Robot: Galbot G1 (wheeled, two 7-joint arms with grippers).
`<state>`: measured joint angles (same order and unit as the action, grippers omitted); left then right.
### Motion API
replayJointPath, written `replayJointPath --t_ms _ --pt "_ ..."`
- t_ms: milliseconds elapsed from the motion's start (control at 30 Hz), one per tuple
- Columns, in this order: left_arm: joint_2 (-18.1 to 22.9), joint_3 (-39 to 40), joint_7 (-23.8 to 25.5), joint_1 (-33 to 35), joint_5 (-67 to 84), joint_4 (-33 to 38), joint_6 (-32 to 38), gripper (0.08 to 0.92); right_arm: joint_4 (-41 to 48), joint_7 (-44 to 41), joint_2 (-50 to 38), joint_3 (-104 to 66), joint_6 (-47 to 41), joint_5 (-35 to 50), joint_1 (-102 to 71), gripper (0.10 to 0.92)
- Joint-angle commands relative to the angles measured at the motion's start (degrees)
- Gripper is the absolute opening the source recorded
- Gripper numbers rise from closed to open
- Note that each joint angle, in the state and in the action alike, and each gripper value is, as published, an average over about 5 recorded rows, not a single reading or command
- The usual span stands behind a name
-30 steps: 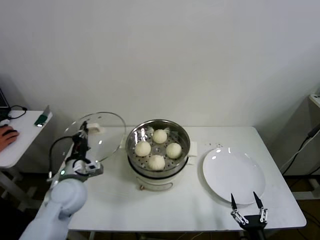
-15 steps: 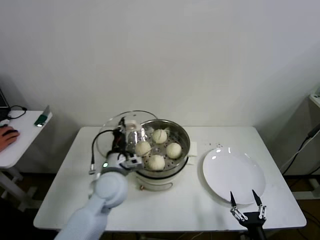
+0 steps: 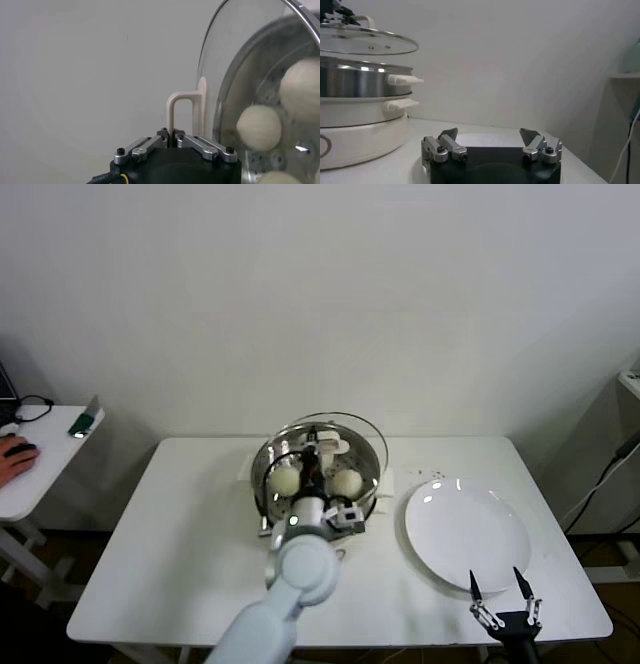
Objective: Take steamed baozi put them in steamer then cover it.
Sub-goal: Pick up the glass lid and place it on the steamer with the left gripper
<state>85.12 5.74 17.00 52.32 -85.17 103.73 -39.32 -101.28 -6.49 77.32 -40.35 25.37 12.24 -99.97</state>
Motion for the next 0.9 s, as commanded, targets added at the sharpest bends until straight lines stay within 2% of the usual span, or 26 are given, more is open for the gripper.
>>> replayJointPath --t_ms 33,400,900 --pt "7.12 2.10 -2.41 1.96 -7.52 -5.10 0.60 0.149 0.12 0.01 0.06 0.09 0.82 0.21 -0.15 0.823" --pt "4.08 -0.58 -4.18 4.12 -8.91 -5.94 1.61 0.149 0.47 0.04 0.17 0.17 1.72 0.14 -0.49 0.823" --pt "1.98 -1.71 -4.09 3.08 -7.44 -5.89 1.67 0.149 1.61 -0.19 0.04 0.32 2.66 0.00 -0.96 0.823"
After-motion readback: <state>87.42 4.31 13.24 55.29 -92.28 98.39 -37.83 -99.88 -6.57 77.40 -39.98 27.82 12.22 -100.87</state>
